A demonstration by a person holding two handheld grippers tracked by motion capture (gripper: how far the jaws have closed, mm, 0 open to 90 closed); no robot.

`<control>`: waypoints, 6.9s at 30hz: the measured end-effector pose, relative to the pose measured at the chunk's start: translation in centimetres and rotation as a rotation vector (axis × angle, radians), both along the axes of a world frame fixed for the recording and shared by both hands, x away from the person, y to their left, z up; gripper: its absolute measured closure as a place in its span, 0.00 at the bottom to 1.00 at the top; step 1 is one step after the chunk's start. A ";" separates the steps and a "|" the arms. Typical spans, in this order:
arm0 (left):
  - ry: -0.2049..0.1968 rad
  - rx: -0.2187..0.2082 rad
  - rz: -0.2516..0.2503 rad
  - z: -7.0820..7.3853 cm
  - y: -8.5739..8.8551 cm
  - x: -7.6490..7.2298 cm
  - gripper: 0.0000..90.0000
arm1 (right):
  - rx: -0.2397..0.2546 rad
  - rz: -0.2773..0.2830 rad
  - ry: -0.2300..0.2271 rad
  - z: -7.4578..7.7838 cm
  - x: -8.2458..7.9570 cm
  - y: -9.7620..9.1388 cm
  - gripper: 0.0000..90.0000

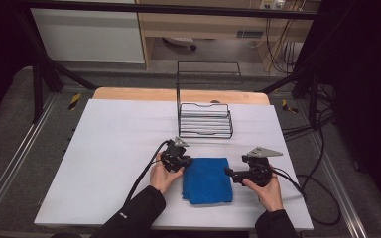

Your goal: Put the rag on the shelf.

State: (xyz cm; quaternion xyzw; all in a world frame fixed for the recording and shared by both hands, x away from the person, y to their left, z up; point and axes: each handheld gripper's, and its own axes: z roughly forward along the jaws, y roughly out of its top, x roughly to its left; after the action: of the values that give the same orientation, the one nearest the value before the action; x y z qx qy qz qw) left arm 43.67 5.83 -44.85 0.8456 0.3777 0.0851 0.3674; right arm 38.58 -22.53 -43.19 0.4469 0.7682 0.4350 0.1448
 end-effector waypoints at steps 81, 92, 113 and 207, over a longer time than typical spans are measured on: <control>-0.167 -0.188 -0.024 4.6 3.2 -4.2 0.94 | 0.065 0.030 -0.063 3.3 -0.2 2.0 0.95; -0.203 -0.216 -0.019 6.1 3.2 -4.8 0.94 | 0.086 0.024 -0.119 4.6 -0.8 1.7 0.96; -0.283 -0.259 -0.014 9.2 3.4 -5.5 0.94 | 0.102 0.021 -0.238 7.5 -2.2 1.6 0.96; -0.625 -0.520 0.084 23.9 3.6 -0.3 0.95 | 0.174 -0.137 -0.725 22.2 1.0 3.5 0.96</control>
State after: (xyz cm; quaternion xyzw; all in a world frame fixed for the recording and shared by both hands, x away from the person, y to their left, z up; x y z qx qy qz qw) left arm 43.35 9.40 -20.93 0.6418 0.2911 0.2545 0.6622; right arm 39.59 -18.98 -20.96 0.3250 0.5958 0.6176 0.3974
